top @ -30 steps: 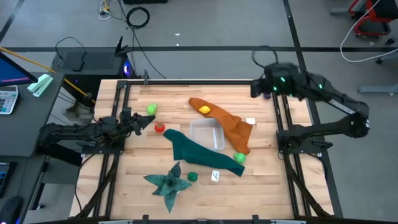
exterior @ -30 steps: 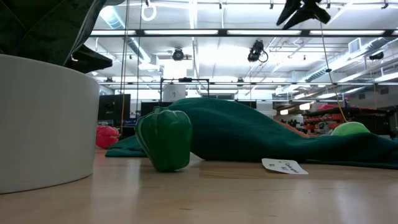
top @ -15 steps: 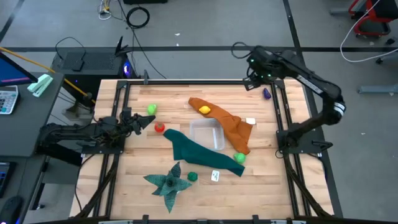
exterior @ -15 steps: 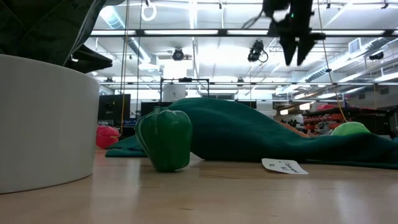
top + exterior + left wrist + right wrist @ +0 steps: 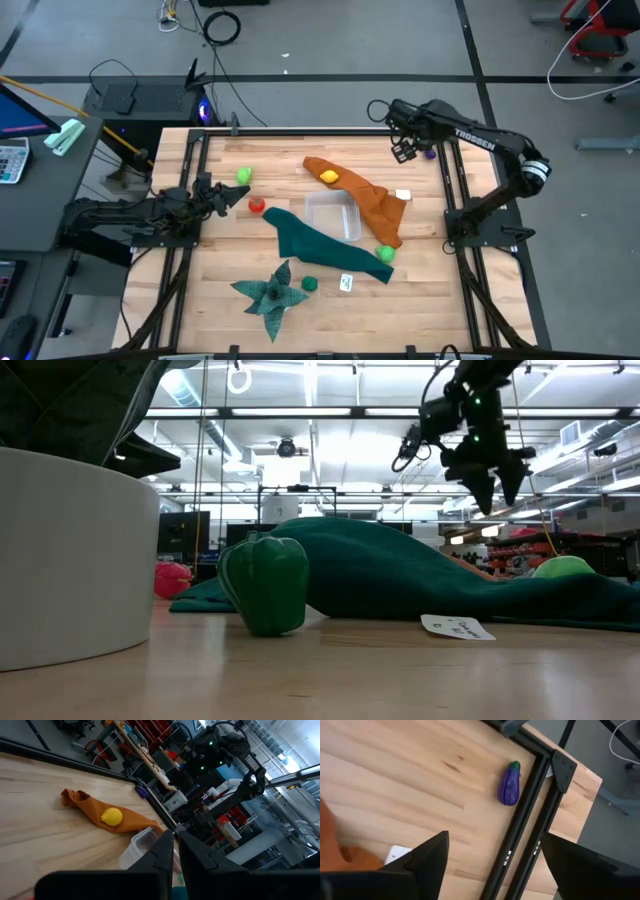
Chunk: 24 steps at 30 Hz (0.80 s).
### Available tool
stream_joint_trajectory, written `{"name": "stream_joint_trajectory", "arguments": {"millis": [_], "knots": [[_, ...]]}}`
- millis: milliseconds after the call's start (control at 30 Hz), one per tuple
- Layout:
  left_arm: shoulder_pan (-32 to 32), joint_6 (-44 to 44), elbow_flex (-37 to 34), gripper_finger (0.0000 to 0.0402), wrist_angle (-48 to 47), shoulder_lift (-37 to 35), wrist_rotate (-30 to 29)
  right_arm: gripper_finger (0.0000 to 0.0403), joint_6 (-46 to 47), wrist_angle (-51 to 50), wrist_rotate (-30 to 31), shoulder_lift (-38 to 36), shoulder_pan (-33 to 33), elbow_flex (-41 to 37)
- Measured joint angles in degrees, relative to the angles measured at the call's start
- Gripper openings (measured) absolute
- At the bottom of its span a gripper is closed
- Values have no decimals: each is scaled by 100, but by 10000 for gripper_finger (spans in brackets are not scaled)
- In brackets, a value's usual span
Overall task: Pick and placing Produce into tupperware
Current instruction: Put the purple eggplant into the transparent bin
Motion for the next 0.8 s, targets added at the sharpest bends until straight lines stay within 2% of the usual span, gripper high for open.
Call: {"name": "stream_joint_trajectory", "arguments": {"millis": [200, 300, 400, 633, 800], "knots": [[0, 4, 0, 40, -4, 0, 0, 292, -63, 519, -96, -78, 2, -459], [0, 7, 0, 38, -28, 0, 0, 289, -82, 1065, -529, -78, 2, -648], [0, 7, 0, 34, -42, 0, 0, 286, -55, 1648, -1291, -46, -9, -748], [0, 7, 0, 31, -87, 0, 0, 286, -432, 2403, -2204, 131, 275, -550], [0, -2, 0, 38, -87, 0, -2, 285, -379, 2332, -2234, 417, 406, -68]]}}
